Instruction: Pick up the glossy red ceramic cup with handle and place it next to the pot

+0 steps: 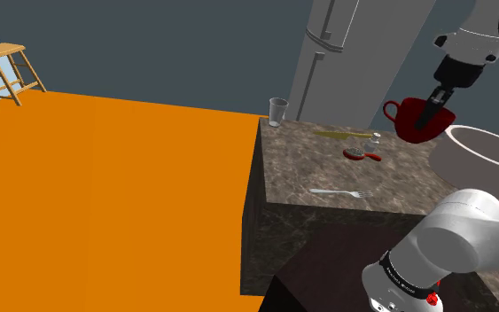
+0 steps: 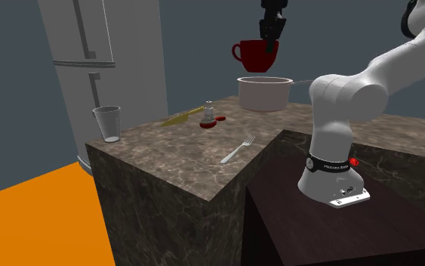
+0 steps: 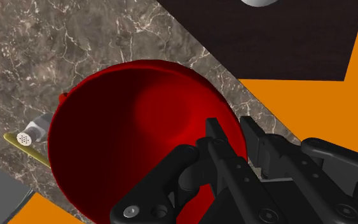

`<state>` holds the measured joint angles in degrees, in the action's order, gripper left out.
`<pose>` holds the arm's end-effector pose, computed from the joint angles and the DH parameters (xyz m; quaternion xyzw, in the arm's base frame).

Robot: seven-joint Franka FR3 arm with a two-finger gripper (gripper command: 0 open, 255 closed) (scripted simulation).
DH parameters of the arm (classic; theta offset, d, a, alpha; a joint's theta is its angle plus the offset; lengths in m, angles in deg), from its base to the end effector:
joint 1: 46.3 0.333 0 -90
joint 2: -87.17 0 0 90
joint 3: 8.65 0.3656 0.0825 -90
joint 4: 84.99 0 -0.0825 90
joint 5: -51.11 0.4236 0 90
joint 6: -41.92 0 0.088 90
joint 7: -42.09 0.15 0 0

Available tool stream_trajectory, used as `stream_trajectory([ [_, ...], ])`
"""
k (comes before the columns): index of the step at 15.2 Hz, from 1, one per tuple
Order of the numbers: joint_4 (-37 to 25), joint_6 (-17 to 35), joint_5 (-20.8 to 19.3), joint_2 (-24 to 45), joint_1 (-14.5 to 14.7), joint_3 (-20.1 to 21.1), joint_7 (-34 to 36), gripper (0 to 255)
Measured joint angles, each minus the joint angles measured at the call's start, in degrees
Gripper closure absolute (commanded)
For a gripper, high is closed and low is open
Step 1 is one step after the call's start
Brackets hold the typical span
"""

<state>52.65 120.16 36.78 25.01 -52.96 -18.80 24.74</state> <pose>0.1795 -0.1232 0.6110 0.9986 0.0220 0.0070 0.0469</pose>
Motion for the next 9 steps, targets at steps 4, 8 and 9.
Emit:
stream_trajectory([
  [4,0.76,-4.31,-3.86,-5.9,-1.72,-3.33,-4.47,255],
  [8,0.45,-8.46,-8.0,-10.83,-3.25,-6.57,-8.99,255],
  [9,0.16,-9.57,-9.09,-11.92,-3.62,-7.35,-10.2,255],
])
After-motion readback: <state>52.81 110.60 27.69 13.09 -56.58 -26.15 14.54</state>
